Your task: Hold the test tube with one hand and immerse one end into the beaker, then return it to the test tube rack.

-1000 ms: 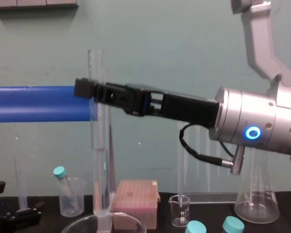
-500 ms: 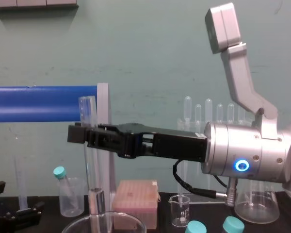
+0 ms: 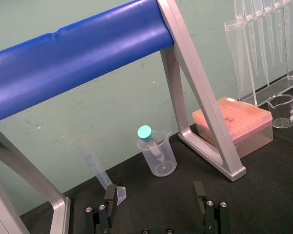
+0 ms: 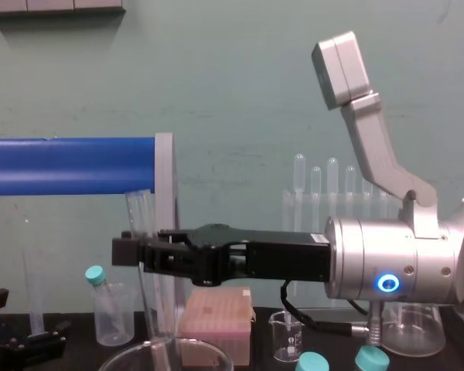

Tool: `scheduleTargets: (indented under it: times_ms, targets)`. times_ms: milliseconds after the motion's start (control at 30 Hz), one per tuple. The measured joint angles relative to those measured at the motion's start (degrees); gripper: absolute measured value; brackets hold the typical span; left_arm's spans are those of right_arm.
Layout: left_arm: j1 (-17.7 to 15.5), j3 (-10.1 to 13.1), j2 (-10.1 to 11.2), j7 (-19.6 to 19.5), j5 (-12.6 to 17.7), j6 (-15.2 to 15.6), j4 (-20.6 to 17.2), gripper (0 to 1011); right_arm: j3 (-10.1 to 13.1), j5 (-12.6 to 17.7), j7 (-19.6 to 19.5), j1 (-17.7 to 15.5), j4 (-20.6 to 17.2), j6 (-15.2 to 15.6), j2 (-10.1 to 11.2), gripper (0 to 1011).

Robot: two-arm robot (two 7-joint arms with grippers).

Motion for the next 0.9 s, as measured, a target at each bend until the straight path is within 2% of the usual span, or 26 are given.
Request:
scheduleTargets:
  times_ms: [367,900]
  targets:
    - [0.0,0.0,0.0,0.0,0.0,0.0,0.0,1000,-0.52,-0.58,1.53,0.76,2.71,0.22,-0.91,234]
    - [0.0,0.0,0.0,0.0,0.0,0.0,0.0,1000,-0.57,-0.88,1.68,0.87,3.07,0.44,-1.02,233]
